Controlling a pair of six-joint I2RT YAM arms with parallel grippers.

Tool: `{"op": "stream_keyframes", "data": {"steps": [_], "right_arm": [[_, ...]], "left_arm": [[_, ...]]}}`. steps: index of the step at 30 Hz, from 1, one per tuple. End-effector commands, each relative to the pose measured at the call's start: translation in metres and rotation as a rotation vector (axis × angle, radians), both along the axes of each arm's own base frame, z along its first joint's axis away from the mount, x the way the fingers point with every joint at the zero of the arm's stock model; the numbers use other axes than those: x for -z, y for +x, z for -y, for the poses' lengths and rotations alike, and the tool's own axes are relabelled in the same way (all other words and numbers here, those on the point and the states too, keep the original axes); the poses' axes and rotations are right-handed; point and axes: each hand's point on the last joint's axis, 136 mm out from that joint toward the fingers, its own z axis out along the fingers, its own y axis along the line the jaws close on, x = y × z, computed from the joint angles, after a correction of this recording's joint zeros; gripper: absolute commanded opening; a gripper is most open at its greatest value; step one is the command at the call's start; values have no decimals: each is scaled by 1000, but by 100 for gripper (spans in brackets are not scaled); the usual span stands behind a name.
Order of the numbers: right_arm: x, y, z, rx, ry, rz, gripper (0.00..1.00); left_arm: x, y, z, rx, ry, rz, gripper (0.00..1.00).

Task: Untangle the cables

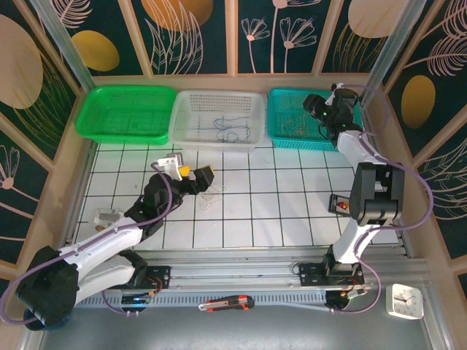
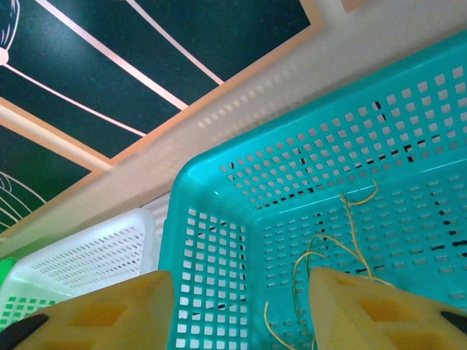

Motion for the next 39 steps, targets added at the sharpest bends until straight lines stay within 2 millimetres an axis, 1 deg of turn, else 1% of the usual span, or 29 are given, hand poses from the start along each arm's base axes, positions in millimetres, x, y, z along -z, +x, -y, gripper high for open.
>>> {"op": "stream_keyframes", "data": {"steps": [1, 4, 6, 8, 10, 12, 15, 19, 23, 25, 27, 29, 36, 39], "right_arm": [[-44, -20, -15, -57, 42, 103, 52], [-55, -41, -41, -118, 64, 132, 52], [-57, -59, -65, -171, 70, 144, 52], [-54, -79, -94, -234, 65, 145, 52], [-45, -98, -124, -298, 47, 135, 52], [-30, -119, -155, -367, 31, 112, 52], [-6, -146, -193, -452, 12, 73, 52], [33, -180, -243, -570, -31, 10, 53], [75, -203, -285, -680, -97, -57, 53], [93, -210, -299, -722, -128, -86, 53], [111, -214, -309, -754, -156, -118, 53], [123, -215, -319, -779, -168, -137, 53], [142, -215, -338, -831, -160, -177, 53], [147, -220, -346, -859, -155, -186, 53]], "left_arm": [[-17, 9, -3, -48, -42, -5, 99], [-15, 15, -7, -94, -71, -45, 99], [-10, 18, -12, -136, -83, -81, 99], [-5, 21, -15, -157, -92, -109, 99], [0, 23, -17, -178, -105, -135, 99], [3, 25, -19, -195, -123, -156, 99], [7, 26, -21, -209, -149, -182, 99], [11, 28, -20, -218, -175, -216, 99], [15, 30, -25, -251, -149, -238, 99], [16, 30, -29, -276, -129, -245, 99], [18, 29, -33, -290, -102, -256, 99], [18, 28, -33, -279, -87, -252, 99], [22, 19, -34, -246, -106, -224, 99], [22, 17, -34, -242, -109, -217, 99]]}}
